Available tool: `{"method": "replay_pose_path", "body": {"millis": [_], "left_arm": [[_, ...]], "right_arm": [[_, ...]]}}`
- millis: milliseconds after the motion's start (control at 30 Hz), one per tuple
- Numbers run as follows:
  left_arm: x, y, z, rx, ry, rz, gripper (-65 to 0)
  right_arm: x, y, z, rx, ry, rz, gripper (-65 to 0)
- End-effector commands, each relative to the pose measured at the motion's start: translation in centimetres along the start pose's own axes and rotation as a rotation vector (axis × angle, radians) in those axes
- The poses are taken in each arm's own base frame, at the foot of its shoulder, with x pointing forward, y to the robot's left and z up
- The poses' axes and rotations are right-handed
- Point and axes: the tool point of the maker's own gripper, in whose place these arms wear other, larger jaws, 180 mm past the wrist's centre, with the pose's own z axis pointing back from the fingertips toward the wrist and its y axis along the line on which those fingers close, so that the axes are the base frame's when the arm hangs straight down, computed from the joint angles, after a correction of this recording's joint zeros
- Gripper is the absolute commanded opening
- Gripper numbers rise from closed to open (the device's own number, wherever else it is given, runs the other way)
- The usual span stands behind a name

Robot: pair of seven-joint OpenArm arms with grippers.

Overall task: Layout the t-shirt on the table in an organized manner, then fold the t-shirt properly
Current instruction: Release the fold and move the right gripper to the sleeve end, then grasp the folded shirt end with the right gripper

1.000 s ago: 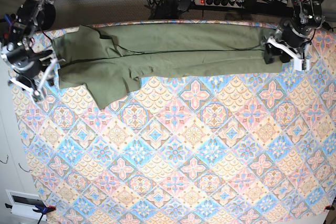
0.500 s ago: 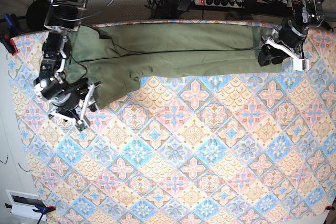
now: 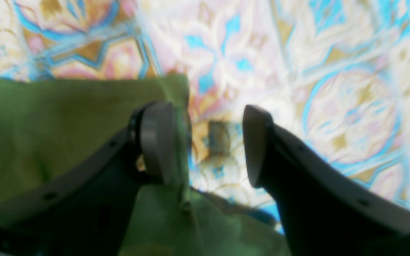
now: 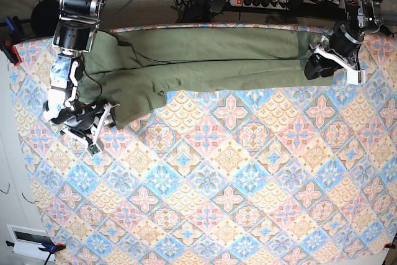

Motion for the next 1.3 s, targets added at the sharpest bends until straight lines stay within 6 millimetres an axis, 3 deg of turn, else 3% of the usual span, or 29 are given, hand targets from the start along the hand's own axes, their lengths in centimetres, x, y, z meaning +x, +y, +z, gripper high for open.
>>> {"method": "replay_pose_path", "body": {"millis": [0, 467, 600, 700, 767, 867, 1000, 1267], "left_arm": [[1.3, -0.4, 0.3, -0.016, -0.035, -0.021, -34.6], [1.3, -0.3, 0.3, -0.012, -0.035, -0.027, -34.6], [1.3, -0.3, 0.3, -0.011, -0.034, -0.026, -34.6], [1.3, -0.3, 0.3, -0.01, -0.034, -0.027, -34.6], [1.3, -0.2, 0.3, -0.009, -0.033, -0.026, -34.6], [1.3, -0.2, 0.3, -0.009, -0.033, -0.026, -34.6], [1.3, -0.3, 0.3, -0.01, -0.034, -0.027, -34.6], [1.2, -0.2, 0.3, -0.008, -0.033, -0.024, -34.6]], "right_arm": [[1.8, -0.9, 0.5, -0.014, -0.06, 0.002, -34.8], [-0.5, 0.8, -1.8, 0.058, -0.015, -0.033, -36.5], [0.2, 2.1, -1.9, 0.076, -0.014, 0.028, -47.3], [-1.3, 3.0, -1.9, 0.108, 0.018, 0.002, -58.4], [-0.5, 3.5, -1.6, 0.137, -0.015, -0.021, -62.1], [1.5, 4.2, -0.4, 0.18, -0.096, -0.04, -61.7], [1.5, 4.5, 2.3, 0.196, -0.144, -0.007, -61.7], [-0.9, 4.6, 8.6, 0.105, -0.174, 0.05, -61.7]]}}
